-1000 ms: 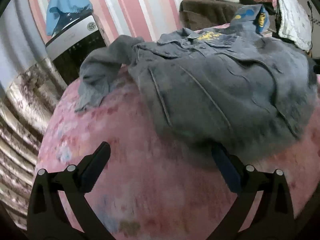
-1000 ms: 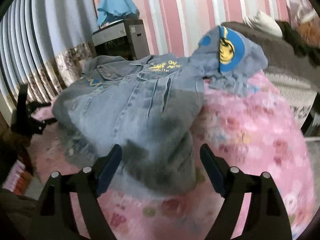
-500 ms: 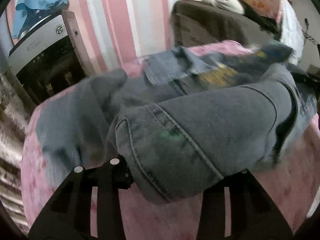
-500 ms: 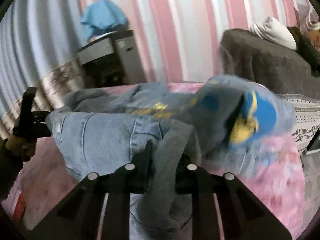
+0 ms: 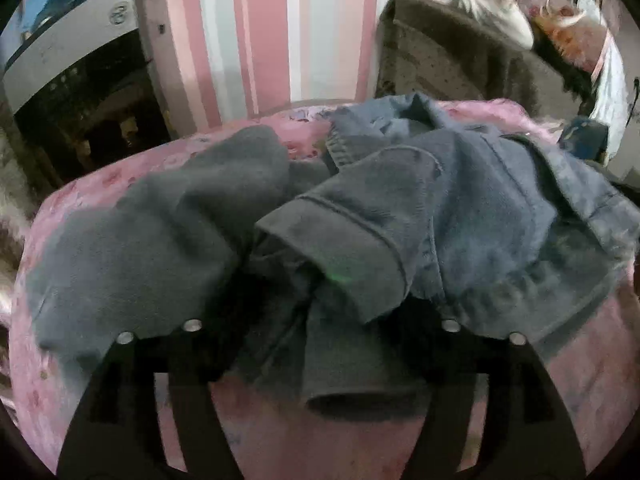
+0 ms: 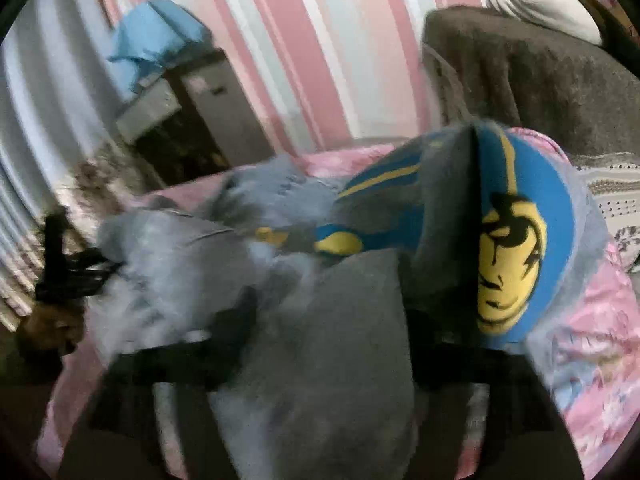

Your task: Fold large clothes

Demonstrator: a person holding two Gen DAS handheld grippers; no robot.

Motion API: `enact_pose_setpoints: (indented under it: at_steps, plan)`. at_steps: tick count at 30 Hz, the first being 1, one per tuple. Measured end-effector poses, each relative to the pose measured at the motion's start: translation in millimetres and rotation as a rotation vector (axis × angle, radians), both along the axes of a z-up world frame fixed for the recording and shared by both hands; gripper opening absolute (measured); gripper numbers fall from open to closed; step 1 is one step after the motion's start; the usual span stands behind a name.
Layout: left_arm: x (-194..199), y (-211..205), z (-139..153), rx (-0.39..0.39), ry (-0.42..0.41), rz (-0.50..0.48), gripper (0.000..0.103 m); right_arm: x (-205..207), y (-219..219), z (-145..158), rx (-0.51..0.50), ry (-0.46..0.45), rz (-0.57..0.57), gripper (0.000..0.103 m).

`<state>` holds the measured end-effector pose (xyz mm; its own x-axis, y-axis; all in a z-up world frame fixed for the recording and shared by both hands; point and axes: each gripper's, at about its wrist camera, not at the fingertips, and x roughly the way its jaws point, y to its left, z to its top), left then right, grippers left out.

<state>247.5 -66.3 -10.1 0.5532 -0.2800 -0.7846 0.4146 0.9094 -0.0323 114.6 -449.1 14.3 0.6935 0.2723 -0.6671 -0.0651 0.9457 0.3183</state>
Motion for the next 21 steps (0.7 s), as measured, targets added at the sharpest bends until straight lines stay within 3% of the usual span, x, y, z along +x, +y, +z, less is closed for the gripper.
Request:
enact_pose_setpoints:
  at_steps: [1,2,4,8,14,16,17,18,20,21]
  plan:
    - [-14.4,9.2,4.9,-0.018,-0.007,0.017,0.096,-14.5,-2.2,6.3,-0.017,-0.021,-0.022,0.093]
    - [-26.9,17.6,9.4,-0.024,-0.023,0.033,0.099,-33.1,-5.9,12.6,-0.016,-0.047,-0.038,0.093]
    - [-52.1,29.0,12.9,-0.037,-0.027,0.042,0.1,-67.9,-14.7,16.8,0.031,-0.064,-0.055,0.093]
    - [-87.6,33.2,8.5,-0.036,-0.035,0.012,0.1,-96.1,-22.3,3.7,0.058,-0.046,-0.06,0.093]
    - [-73.1,16.1,5.2,-0.055,-0.074,0.006,0.1,-82.3,-24.8,-4.6,0.088,-0.078,-0.086,0.091]
    - [-64.0,14.5,8.8,-0.105,-0.09,0.015,0.1,-71.8,-20.1,-7.7,0.098,-0.07,-0.081,0.069]
    - [-56.4,14.3,8.8,-0.113,-0.087,0.027,0.1,-67.3,-17.6,-9.7,0.098,-0.058,-0.073,0.049]
    - [-51.8,12.4,8.4,-0.121,-0.084,0.033,0.099,-64.3,-14.7,-10.8,0.081,-0.048,-0.075,0.035]
    - [-39.3,6.9,1.9,-0.125,-0.056,0.025,0.078,-63.5,-11.8,-12.3,0.065,-0.035,-0.082,0.017]
    - [-32.7,3.7,-3.9,-0.121,-0.022,0.024,0.055,-64.2,-12.1,-12.0,0.067,-0.033,-0.089,0.013]
